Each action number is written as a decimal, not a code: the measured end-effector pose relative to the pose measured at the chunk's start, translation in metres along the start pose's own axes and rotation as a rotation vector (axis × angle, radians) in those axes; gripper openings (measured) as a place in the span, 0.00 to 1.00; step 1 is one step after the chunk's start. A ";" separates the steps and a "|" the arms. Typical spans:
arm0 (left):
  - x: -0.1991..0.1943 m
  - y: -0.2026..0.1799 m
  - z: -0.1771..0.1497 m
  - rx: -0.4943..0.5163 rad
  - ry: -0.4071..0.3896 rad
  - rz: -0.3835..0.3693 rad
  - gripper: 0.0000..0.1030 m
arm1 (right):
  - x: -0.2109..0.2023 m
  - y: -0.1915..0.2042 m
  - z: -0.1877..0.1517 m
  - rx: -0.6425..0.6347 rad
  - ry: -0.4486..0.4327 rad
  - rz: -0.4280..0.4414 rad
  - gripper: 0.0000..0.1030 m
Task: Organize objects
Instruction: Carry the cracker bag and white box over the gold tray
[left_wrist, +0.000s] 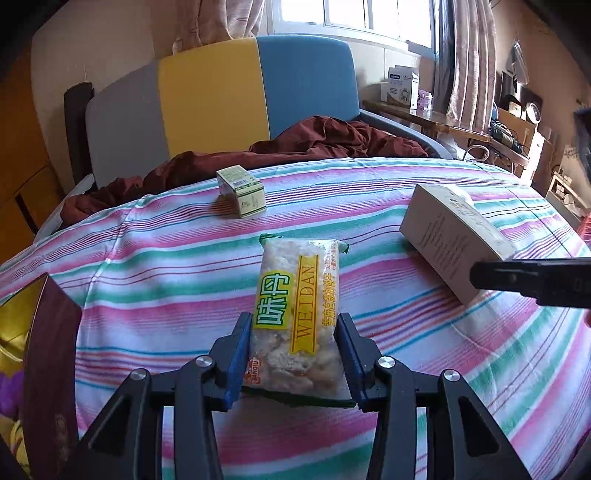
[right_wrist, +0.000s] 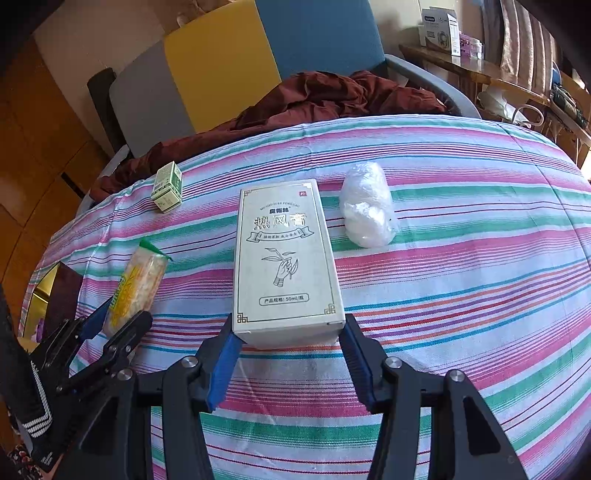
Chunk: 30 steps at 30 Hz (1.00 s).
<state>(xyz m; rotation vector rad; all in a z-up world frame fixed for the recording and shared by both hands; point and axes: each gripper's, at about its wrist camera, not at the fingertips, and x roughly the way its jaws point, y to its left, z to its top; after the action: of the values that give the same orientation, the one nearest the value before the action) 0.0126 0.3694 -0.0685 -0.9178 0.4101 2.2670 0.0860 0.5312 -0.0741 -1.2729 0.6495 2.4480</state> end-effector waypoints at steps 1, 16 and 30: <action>-0.005 0.001 -0.004 -0.004 -0.002 0.003 0.44 | 0.000 0.002 -0.001 -0.008 -0.005 0.000 0.52; -0.106 0.044 -0.032 -0.160 -0.086 0.000 0.44 | -0.008 0.047 -0.021 -0.162 -0.064 0.007 0.52; -0.150 0.206 -0.038 -0.406 -0.065 0.177 0.44 | -0.006 0.075 -0.039 -0.245 -0.073 0.001 0.52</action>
<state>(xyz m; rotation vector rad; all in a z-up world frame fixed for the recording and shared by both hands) -0.0246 0.1296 0.0196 -1.0343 -0.0031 2.5903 0.0817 0.4462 -0.0700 -1.2604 0.3398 2.6241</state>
